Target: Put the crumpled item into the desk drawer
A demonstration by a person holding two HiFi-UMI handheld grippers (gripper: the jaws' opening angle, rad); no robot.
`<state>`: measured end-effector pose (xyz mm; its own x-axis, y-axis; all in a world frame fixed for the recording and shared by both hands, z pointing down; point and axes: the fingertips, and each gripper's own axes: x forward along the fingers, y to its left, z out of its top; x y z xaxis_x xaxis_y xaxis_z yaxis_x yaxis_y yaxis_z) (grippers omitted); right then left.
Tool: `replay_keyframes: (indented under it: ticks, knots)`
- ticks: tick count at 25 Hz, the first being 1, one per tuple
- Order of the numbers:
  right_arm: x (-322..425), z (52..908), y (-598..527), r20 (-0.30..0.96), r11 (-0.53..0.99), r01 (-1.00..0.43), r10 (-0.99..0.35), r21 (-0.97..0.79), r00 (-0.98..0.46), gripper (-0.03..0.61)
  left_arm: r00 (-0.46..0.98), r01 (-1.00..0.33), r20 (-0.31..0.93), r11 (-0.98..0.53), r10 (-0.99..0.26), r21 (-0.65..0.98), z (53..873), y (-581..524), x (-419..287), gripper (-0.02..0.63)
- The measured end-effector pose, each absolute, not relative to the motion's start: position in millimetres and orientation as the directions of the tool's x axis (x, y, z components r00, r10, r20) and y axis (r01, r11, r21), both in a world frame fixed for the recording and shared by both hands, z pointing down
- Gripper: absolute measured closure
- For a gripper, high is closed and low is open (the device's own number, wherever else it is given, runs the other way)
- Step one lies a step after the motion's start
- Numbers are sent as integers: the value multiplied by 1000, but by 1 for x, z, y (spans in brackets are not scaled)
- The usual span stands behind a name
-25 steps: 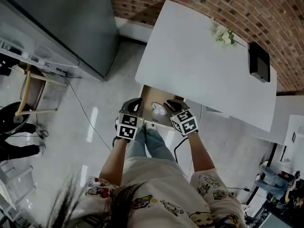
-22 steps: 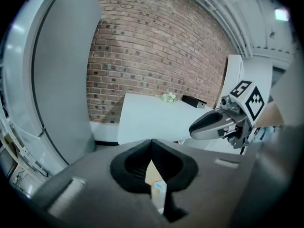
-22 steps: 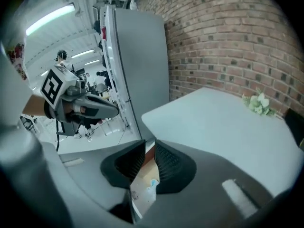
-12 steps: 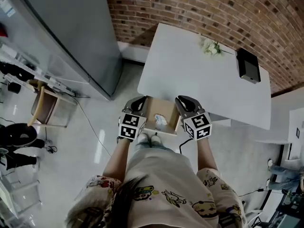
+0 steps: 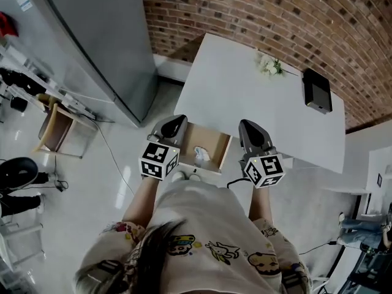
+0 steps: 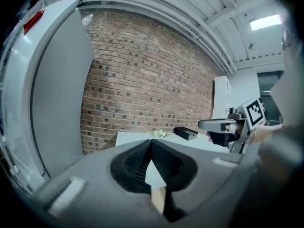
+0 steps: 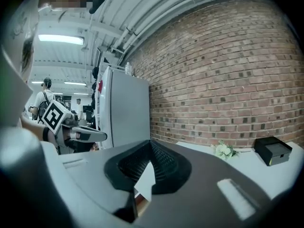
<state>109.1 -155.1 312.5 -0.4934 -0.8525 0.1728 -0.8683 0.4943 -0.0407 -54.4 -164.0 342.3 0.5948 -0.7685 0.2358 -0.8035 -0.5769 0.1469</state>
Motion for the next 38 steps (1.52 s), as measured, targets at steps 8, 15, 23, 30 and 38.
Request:
replay_keyframes:
  ticks: [8,15,23,30,38]
  knots:
    - [122,297,-138,128,481,-875,-866,-48,-483,569,574,-819,221,-542,-789,191,336,-146,-61,615]
    - [123,303,-132,139,463,-884,-873,-60,-467,569,539,-842,245,-503,-806,197,345,-133,-81,615]
    - [111,311,-126,161,463,-883,-868,-79,-469,569,533,-845,249,-496,-809,200,346,-130,-89,615]
    - [109,311,-121,177,463,-883,-865,-78,-469,569,532,-846,255,-494,-807,202,348,-129,-89,615]
    - [105,315,-118,182,465,-881,-863,-83,-472,569,536,-844,262,-498,-802,201,350,-125,-90,615]
